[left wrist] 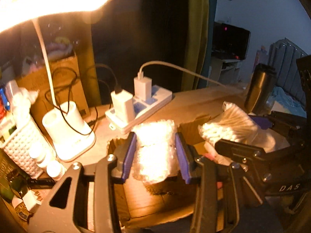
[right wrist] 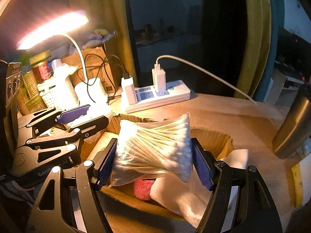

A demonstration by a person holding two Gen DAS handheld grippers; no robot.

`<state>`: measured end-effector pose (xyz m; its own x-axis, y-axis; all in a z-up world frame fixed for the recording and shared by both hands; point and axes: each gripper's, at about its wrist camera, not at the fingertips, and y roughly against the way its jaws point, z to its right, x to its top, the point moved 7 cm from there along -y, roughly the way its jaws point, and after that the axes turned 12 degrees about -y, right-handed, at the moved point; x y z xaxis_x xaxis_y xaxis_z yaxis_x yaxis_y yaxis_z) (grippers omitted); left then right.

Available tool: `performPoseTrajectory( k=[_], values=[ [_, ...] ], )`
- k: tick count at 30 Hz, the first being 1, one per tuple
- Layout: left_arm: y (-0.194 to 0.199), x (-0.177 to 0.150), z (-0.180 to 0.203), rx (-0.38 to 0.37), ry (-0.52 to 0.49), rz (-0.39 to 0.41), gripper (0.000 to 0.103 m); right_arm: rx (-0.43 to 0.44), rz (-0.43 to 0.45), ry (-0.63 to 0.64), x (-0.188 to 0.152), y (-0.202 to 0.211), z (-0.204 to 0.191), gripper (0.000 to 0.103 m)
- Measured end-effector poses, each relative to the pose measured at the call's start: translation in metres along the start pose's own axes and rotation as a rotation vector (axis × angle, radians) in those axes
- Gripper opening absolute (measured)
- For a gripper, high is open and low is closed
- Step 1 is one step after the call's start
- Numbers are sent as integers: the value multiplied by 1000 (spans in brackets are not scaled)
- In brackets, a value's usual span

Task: Organize soft objects
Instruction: 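Carry the bubble wrap with the left tool while the right tool carries the swab bag into the box, then open the left tool to drop the bubble wrap while the right tool releases the swab bag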

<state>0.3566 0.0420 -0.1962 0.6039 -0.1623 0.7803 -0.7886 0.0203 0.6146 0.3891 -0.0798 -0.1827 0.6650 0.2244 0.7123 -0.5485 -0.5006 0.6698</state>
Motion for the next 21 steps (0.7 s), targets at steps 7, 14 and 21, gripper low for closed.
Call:
performPoseTrajectory(
  k=[7,14,21],
  values=[
    [-24,-15,-1,-15,12,-70,42,11,-41,-13,-5,-22,1,76],
    [-41,-29,-4,-30,26,-144,43,17,-63,-20,-8,-34,2,76],
    [-43,-27,-5,-20,19,-158,47,21,-68,-23,-7,-39,1,76]
  ],
)
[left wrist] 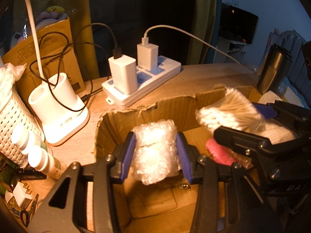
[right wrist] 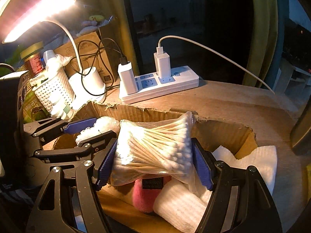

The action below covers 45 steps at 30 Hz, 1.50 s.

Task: Organize soft objects
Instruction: 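Open the left tool to drop the bubble wrap while the right tool releases the swab bag, then withdraw both tools from the box toward the grey sock and white cloth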

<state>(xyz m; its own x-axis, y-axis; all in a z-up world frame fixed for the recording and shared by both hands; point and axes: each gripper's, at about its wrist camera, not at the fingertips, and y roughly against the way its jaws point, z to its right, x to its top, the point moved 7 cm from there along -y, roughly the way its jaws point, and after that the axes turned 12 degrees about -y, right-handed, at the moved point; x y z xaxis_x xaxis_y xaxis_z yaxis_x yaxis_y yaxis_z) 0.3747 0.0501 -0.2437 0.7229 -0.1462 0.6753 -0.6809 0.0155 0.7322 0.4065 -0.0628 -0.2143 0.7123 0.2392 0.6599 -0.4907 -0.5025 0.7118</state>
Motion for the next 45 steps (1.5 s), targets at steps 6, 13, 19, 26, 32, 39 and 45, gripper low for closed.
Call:
performPoseTrajectory(
  k=[6,13,19,26,32,39,45],
  values=[
    [1,-1,0,-4,10,-11,50,8,-2,-10,2,2,0,76],
    [9,-2,0,-7,18,-8,63,11,14,-21,7,9,-1,77],
    [22,-2,-1,-3,28,12,67,2,33,-19,10,20,-4,78],
    [39,-2,-6,9,43,38,68,2,58,-12,12,34,-12,88],
    [53,-3,-9,18,49,57,68,3,91,2,14,46,-22,91],
    [67,-7,-7,17,53,75,68,-10,110,18,11,60,-28,91],
    [82,-12,-7,19,58,94,68,-19,126,28,6,73,-35,91]
  ],
)
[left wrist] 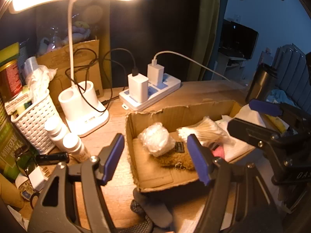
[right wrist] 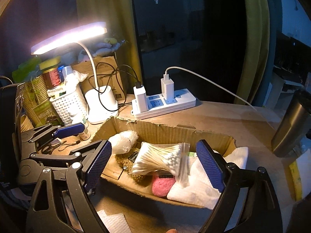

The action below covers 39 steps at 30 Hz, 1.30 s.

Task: Organize soft objects
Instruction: 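Withdraw both tools from the box toward the grey sock and white cloth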

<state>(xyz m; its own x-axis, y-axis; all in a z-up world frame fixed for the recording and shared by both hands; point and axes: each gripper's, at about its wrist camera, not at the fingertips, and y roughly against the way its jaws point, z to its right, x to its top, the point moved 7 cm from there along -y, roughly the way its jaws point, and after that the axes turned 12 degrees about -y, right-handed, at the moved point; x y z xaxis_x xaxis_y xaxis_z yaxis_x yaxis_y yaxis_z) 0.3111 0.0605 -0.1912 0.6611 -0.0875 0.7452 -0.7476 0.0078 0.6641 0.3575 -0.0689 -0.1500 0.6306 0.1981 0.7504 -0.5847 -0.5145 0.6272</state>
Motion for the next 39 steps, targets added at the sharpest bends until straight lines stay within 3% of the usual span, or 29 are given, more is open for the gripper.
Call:
performPoseTrajectory(
  k=[17,39],
  values=[
    [43,-22,-2,3,14,41,68,-25,28,22,-22,36,-20,91],
    [82,-82,-2,7,65,77,68,-44,-18,33,-85,56,-30,91]
  ],
)
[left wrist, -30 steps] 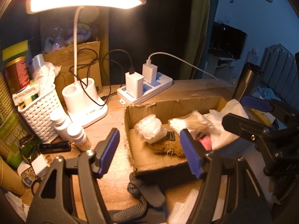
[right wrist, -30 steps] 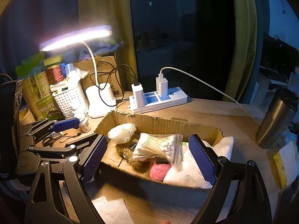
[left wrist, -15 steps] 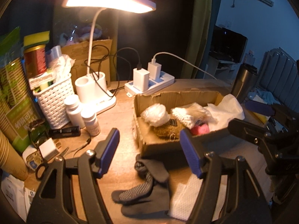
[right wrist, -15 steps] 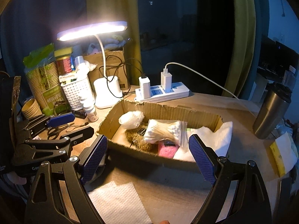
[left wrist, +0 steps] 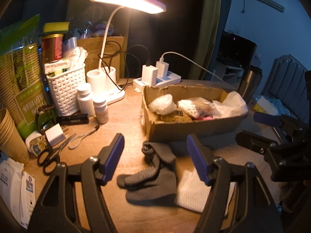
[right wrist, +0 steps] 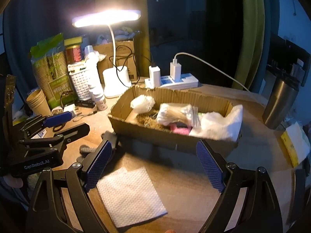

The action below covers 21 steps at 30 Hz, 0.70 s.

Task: Organize soft objects
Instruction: 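Withdraw both tools from the box toward the grey sock and white cloth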

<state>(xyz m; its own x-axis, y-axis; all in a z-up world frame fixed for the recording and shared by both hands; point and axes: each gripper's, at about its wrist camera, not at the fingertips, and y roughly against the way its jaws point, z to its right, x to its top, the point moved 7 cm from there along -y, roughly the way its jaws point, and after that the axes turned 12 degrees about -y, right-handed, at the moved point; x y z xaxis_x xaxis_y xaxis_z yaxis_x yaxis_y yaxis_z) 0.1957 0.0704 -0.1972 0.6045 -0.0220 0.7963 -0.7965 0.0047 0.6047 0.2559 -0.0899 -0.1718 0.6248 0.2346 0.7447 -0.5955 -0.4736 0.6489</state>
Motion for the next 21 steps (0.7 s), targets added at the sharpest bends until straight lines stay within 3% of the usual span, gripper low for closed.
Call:
performPoseTrajectory(
  k=[10,21],
  values=[
    [19,-25,-5,-2,22,9,68,-13,-32,5,-30,1,-6,91],
    [25,-55,-15,-8,63,-8,68,-10,-158,52,-77,-26,-26,90]
  ],
)
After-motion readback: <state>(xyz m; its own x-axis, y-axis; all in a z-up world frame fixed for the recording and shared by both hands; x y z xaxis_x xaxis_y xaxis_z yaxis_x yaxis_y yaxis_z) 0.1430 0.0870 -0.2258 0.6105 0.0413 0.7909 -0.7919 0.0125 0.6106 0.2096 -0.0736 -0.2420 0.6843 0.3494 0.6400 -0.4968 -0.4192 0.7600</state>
